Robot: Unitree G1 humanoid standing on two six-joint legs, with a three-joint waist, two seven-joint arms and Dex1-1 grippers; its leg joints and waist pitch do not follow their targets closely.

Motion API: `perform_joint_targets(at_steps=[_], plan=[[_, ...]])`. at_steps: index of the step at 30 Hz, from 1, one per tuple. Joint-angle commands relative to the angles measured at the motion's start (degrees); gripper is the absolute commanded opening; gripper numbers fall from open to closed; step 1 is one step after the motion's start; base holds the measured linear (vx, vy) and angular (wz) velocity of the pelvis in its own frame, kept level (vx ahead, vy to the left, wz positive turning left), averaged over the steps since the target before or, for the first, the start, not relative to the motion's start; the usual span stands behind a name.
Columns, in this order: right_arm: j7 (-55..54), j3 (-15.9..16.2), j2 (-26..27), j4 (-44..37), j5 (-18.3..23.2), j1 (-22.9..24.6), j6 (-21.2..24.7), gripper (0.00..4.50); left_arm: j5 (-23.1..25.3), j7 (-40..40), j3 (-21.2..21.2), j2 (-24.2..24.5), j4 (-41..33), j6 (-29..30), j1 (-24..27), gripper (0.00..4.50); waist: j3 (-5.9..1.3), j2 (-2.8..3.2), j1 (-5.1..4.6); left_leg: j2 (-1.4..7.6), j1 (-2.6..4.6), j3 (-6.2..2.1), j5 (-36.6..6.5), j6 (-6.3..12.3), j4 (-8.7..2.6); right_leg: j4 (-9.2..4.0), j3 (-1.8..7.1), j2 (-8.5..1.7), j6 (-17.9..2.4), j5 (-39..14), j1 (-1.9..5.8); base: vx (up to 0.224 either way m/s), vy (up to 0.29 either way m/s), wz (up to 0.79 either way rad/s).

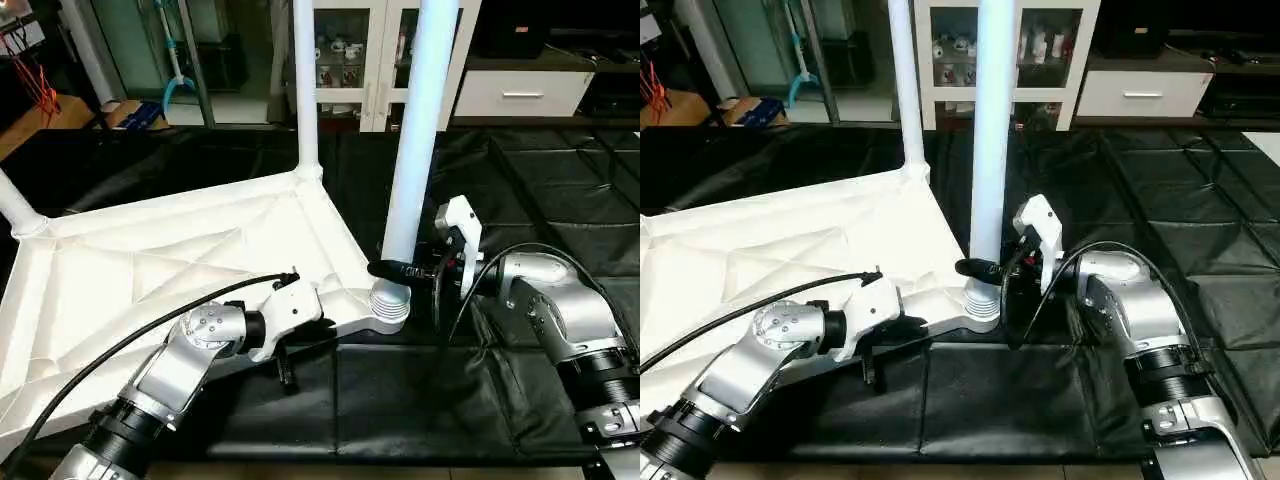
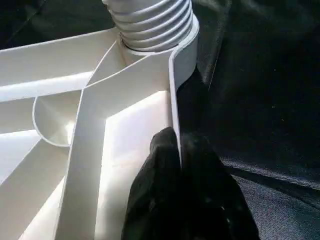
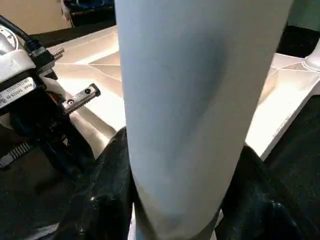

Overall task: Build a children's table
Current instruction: Insert table leg to table base

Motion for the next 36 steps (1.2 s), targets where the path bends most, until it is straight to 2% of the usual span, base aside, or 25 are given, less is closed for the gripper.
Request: perform_joint_targets(at_steps=[1, 7, 12, 16, 17, 19, 20, 21, 23, 26, 33, 36], plan=[[-0.6, 0.4, 0.2, 3.1, -0.9, 2.1, 2.1, 1.86, 1.3, -2.4, -3.2, 0.9, 0.1, 0.8, 0.5, 0.1, -2.42, -0.06, -0.21, 4.37, 2.05, -2.37, -25.1, -2.44, -6.44, -4.46, 0.62, -0.86, -11.6, -10.6, -0.12, 0.0, 0.0, 0.0], [-3.3, -2.3, 1.3, 4.8, 0.2, 3.4, 2.4, 1.86, 1.2, -2.6, -3.2, 1.2, -0.2, 1.0, 0.7, 0.1, -2.38, -0.18, -0.32, 4.35, 2.1, -2.4, -26.5, -3.11, -6.62, -4.65, 0.61, -0.86, -11.4, -12.1, -0.28, 0.0, 0.0, 0.0], [-4.2, -3.1, 1.6, 4.0, 0.9, 5.5, 2.6, 1.86, 1.2, -2.6, -3.1, 1.2, -0.6, 1.2, 0.9, 0.1, -2.31, -0.21, -0.32, 4.38, 2.13, -2.45, -27.6, -3.66, -6.78, -4.91, 0.67, -0.85, -10.4, -13.7, -0.48, 0.0, 0.0, 0.0], [-5.3, -3.9, 1.9, 3.6, 0.8, 6.9, 2.5, 1.86, 1.1, -2.5, -3.1, 1.2, -0.7, 1.3, 0.8, 0.1, -2.5, -0.05, -0.19, 4.39, 2.35, -2.25, -25.5, -3.31, -6.91, -4.96, 0.63, -0.74, -10.6, -10.4, -0.44, 0.0, 0.0, 0.0], [-6.0, -4.1, 2.0, 3.5, 0.6, 7.3, 2.1, 1.86, 1.1, -2.5, -3.1, 1.2, -0.6, 1.3, 0.7, 0.1, -2.54, -0.08, -0.23, 4.38, 2.24, -2.22, -24.6, -2.99, -6.95, -4.91, 0.59, -0.73, -10.8, -9.2, -0.23, 0.0, 0.0, 0.0], [-6.6, -3.9, 2.1, 2.9, 0.0, 8.1, 1.2, 1.86, 1.1, -2.5, -3.0, 1.2, -0.5, 1.3, 0.6, 0.1, -2.49, -0.14, -0.25, 4.4, 2.21, -2.14, -24.6, -2.79, -7.03, -5.0, 0.56, -0.74, -10.8, -9.4, -0.23, 0.0, 0.0, 0.0], [-7.0, -3.0, 1.8, 1.8, -1.3, 9.3, 0.0, 1.86, 1.1, -2.4, -3.0, 1.2, -0.4, 1.4, 0.5, 0.1, -2.46, -0.13, -0.26, 4.43, 2.11, -2.24, -25.1, -2.92, -7.14, -5.04, 0.51, -0.8, -10.6, -10.4, -0.07, 0.0, 0.0, 0.0], [-6.9, -2.0, 1.5, 0.7, -2.3, 10.2, -0.8, 1.86, 1.1, -2.4, -2.9, 1.3, -0.4, 1.4, 0.5, 0.1, -2.36, 0.06, -0.12, 4.52, 2.28, -2.24, -25.7, -3.19, -7.25, -5.18, 0.56, -0.79, -10.2, -11.2, -0.28, 0.0, 0.0, 0.0], [-6.7, -0.8, 1.1, -0.3, -3.5, 10.8, -1.3, 1.86, 1.2, -2.3, -2.9, 1.3, -0.3, 1.3, 0.4, 0.1, -2.16, -0.12, -0.42, 4.44, 2.35, -2.43, -28.8, -4.12, -7.43, -5.52, 0.57, -0.85, -9.2, -15.6, -0.35, 0.0, 0.0, 0.0], [-6.4, 0.7, 0.4, -1.6, -5.0, 11.5, -1.6, 1.86, 1.2, -2.2, -2.9, 1.4, -0.2, 1.4, 0.2, 0.1, -2.12, -0.21, -0.54, 4.42, 2.53, -2.58, -30.4, -4.7, -7.47, -5.91, 0.71, -0.95, -8.0, -18.7, -0.57, 0.0, 0.0, 0.0], [-4.1, 3.5, -1.0, -3.9, -5.7, 12.8, -0.6, 1.86, 1.1, -2.0, -3.0, 1.5, -0.6, 1.8, 0.4, 0.1, -2.02, -0.14, -0.42, 4.55, 2.55, -2.64, -30.7, -4.89, -7.66, -5.92, 0.82, -0.87, -8.0, -17.8, -0.64, 0.0, 0.0, 0.0], [-3.2, 4.7, -1.7, -4.0, -6.0, 12.7, -0.1, 1.86, 1.1, -1.9, -3.1, 1.5, -0.8, 1.9, 0.5, 0.1, -1.98, -0.29, -0.49, 4.52, 2.51, -2.71, -31.4, -5.0, -7.7, -5.99, 0.83, -0.89, -7.9, -18.3, -0.69, 0.0, 0.0, 0.0]])
